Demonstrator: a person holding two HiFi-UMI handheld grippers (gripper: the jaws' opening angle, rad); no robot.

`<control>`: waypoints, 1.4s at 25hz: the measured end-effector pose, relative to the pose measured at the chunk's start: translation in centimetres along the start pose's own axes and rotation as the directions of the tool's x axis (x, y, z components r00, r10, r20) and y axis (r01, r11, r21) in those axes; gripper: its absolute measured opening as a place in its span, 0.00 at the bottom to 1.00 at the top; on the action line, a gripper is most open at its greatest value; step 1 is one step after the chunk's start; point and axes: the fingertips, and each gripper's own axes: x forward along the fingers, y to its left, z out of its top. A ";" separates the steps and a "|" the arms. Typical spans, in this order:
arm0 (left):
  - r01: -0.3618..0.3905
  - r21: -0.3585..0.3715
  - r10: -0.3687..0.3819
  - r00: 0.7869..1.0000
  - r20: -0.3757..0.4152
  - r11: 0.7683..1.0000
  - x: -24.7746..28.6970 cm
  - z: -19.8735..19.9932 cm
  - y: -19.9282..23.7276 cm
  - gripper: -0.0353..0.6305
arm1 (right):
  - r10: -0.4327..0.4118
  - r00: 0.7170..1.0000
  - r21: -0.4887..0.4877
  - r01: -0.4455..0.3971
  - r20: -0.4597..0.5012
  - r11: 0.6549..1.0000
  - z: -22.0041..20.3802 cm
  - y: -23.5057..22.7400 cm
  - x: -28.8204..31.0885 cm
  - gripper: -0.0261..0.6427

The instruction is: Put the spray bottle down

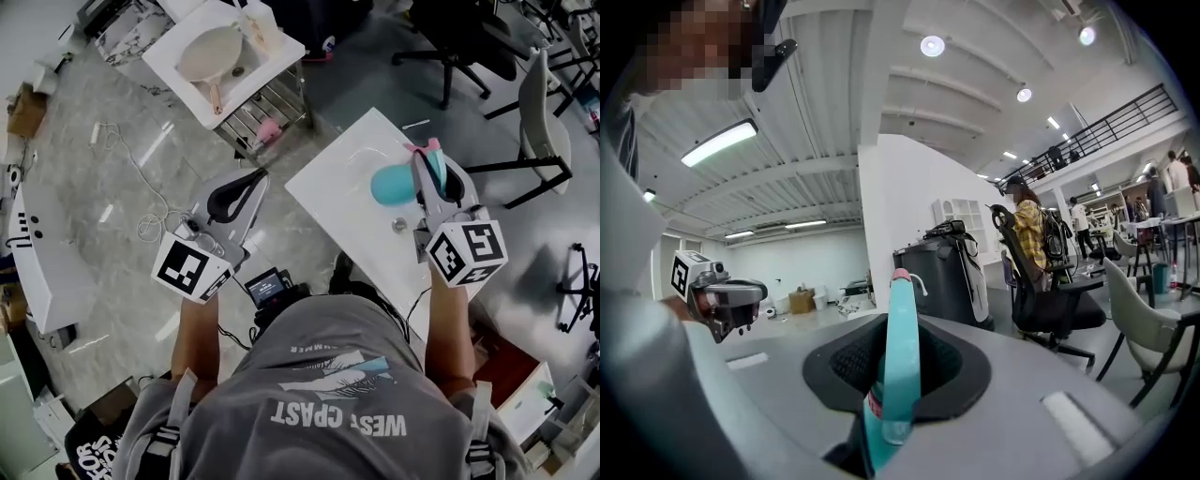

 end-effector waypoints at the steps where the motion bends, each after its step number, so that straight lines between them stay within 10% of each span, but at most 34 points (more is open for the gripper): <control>1: 0.000 0.004 0.000 1.000 -0.005 1.000 0.7 0.1 -0.2 0.06 | 0.006 1.000 0.007 -0.006 0.002 1.000 -0.2 -0.6 0.2 0.13; 35: 0.082 -0.118 -0.086 0.996 -0.036 0.990 7.2 -7.2 6.1 0.06 | -0.140 0.981 -0.034 0.137 -0.138 0.990 -7.7 -5.4 11.6 0.13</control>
